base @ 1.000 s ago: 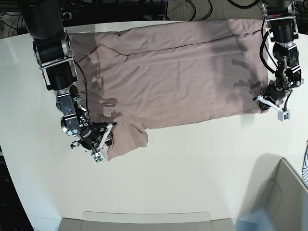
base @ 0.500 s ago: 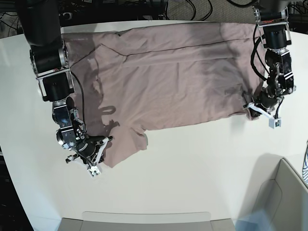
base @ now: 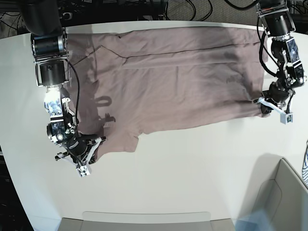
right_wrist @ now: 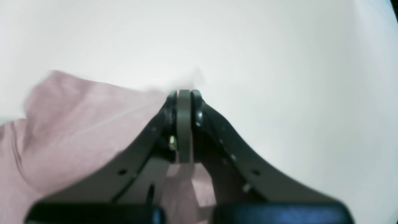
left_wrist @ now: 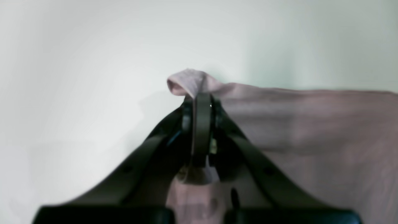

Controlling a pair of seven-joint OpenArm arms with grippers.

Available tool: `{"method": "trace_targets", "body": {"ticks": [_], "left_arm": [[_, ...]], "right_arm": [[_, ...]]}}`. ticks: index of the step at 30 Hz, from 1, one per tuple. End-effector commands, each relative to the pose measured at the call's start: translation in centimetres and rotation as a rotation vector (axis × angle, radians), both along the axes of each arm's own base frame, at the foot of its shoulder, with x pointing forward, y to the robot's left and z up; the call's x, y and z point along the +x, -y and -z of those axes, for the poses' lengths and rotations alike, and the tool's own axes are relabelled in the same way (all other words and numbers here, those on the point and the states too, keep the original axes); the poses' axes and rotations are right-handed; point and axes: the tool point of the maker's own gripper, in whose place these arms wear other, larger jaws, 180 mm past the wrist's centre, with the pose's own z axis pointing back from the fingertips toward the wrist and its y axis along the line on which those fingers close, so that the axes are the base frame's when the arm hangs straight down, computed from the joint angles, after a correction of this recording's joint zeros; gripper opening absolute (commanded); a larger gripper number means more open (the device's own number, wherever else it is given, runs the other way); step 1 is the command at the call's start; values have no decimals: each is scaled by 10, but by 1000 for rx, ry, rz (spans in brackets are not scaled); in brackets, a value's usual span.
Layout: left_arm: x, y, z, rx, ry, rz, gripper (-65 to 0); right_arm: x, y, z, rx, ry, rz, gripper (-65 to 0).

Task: Fold the T-shirt properly
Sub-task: 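Lift the hem with both grippers and fold it toward the collar fold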

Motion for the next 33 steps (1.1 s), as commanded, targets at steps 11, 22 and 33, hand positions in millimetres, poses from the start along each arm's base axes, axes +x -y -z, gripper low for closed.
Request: {"method": "trace_targets", "body": {"ticks": [11,22,33], "left_arm": [[-15,9,-19,58,44,64,-650],[-35,25,-31,103,57,128,-650],[-51,41,-43,137,70,184,-650]], "right_arm": [[-34,8,-29,30,65,45,-650],[-76,26,-39,13,72,98,-650],[-111,48,-45,6,100,156,-650]]}}
